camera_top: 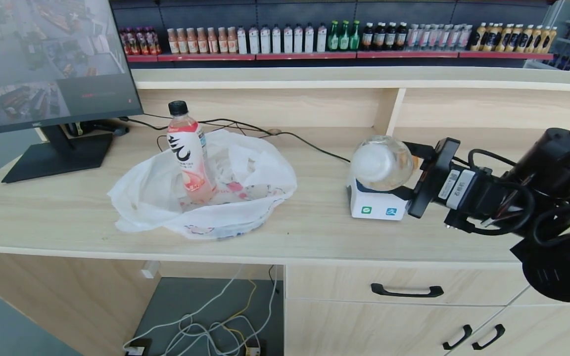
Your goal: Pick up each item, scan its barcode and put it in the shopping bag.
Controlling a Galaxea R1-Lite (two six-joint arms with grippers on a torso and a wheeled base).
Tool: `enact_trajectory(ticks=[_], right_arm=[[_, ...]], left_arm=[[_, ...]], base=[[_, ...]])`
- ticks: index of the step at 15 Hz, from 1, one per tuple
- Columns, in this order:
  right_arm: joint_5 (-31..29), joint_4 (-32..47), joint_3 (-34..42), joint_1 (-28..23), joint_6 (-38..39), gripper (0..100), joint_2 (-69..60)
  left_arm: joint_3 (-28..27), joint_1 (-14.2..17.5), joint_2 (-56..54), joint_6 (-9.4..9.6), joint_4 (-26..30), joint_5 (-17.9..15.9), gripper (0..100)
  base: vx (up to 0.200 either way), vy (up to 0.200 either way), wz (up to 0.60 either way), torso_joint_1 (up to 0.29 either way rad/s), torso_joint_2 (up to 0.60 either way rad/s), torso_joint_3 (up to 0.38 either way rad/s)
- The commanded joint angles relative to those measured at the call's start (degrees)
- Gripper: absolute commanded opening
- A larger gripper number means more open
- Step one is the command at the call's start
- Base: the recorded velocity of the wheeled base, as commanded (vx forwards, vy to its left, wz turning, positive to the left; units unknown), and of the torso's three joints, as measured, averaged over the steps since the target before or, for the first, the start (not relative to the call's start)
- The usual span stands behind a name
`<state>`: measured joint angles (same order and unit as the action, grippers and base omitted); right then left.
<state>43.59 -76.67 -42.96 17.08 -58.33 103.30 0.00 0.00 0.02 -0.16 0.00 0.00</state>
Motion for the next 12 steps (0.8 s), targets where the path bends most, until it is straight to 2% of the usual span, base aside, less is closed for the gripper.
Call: enact_trajectory(ticks=[1,9,12], right_arm=[[1.67,0.03,0.33,-1.87,-2.05,0,1.55],[6.59,0.03,0.24,-6.00,-10.93,0,3.57],[9.58,0.03,-2.92,-7.15,-12.95,0,4.63]], left_arm=[[0.00,0.00,-0.02,-0.02,0.00,0.09,100],[0.00,0.00,-0.02,-0.11,0.00,0.09,100],[0.00,0.00,-0.02,-0.11,0.00,0.09,100]], base=[[0.000,0.000,0.00,0.000,0.00,0.000],[0.000,0.000,0.00,0.000,0.00,0.000],[0.000,0.000,0.00,0.000,0.00,0.000]])
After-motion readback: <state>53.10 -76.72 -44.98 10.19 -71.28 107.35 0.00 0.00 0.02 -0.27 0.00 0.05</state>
